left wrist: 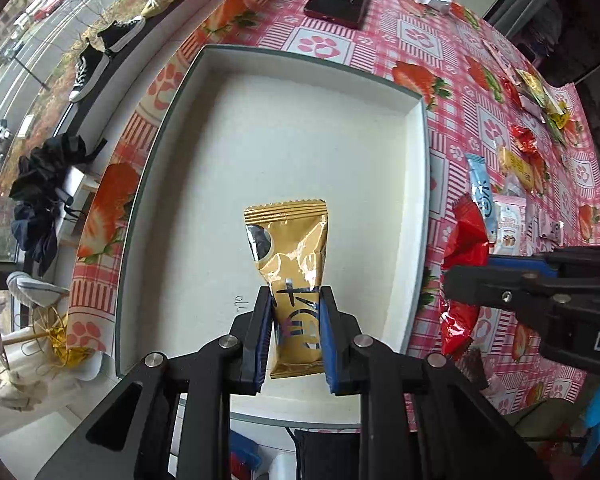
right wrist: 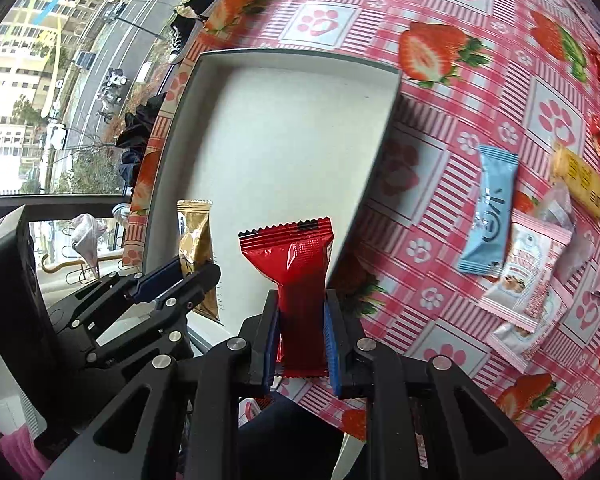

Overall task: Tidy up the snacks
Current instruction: 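Carry both snacks into the white tray and open both tools, then move the left tool to the blue snack while the right tool reaches the brown stick snack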

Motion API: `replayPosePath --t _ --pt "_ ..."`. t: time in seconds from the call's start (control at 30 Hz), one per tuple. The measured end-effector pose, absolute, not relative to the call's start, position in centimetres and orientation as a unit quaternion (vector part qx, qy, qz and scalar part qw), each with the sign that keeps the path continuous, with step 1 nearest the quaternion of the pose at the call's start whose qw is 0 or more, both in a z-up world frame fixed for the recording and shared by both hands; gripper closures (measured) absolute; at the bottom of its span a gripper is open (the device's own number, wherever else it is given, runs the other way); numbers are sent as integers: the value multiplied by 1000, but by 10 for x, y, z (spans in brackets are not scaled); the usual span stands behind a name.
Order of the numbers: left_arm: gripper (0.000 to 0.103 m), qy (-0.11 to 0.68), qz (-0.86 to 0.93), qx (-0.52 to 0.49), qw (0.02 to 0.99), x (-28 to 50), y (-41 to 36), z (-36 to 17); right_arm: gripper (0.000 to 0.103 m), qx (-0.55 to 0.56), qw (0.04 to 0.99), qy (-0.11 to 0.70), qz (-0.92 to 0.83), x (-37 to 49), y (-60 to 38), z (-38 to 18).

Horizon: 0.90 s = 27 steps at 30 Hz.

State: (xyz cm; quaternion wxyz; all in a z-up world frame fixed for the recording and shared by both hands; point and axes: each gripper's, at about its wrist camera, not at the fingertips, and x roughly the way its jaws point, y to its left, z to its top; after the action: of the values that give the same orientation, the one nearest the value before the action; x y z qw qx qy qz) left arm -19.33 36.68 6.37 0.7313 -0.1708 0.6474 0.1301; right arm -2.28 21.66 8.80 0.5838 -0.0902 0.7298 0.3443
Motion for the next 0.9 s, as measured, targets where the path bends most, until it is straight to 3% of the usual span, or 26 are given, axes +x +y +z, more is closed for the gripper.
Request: replayPosePath --t 0.17,0.23,0.27,0.3,0.33,0.37,0.47,0.9 --pt "78 658 138 -174 719 -203 377 51 82 -107 570 735 350 -31 228 77" --pt "73 664 140 -173 714 -205 379 46 81 -114 561 743 346 -31 233 69" --pt "63 667 139 -174 711 -205 380 44 76 -116 558 746 344 -31 233 68" --pt "49 668 141 -174 710 -206 380 43 55 -117 556 749 341 -31 232 65" --pt "43 667 144 -173 710 -207 380 43 39 -118 556 751 337 -30 231 63" --pt "37 665 146 -172 712 -207 380 44 17 -118 563 748 333 -30 229 64" --pt "32 663 141 -169 716 -205 378 46 15 -125 574 741 327 -21 213 67" --pt "30 669 74 -123 729 -178 332 52 15 -210 531 781 252 -38 89 15"
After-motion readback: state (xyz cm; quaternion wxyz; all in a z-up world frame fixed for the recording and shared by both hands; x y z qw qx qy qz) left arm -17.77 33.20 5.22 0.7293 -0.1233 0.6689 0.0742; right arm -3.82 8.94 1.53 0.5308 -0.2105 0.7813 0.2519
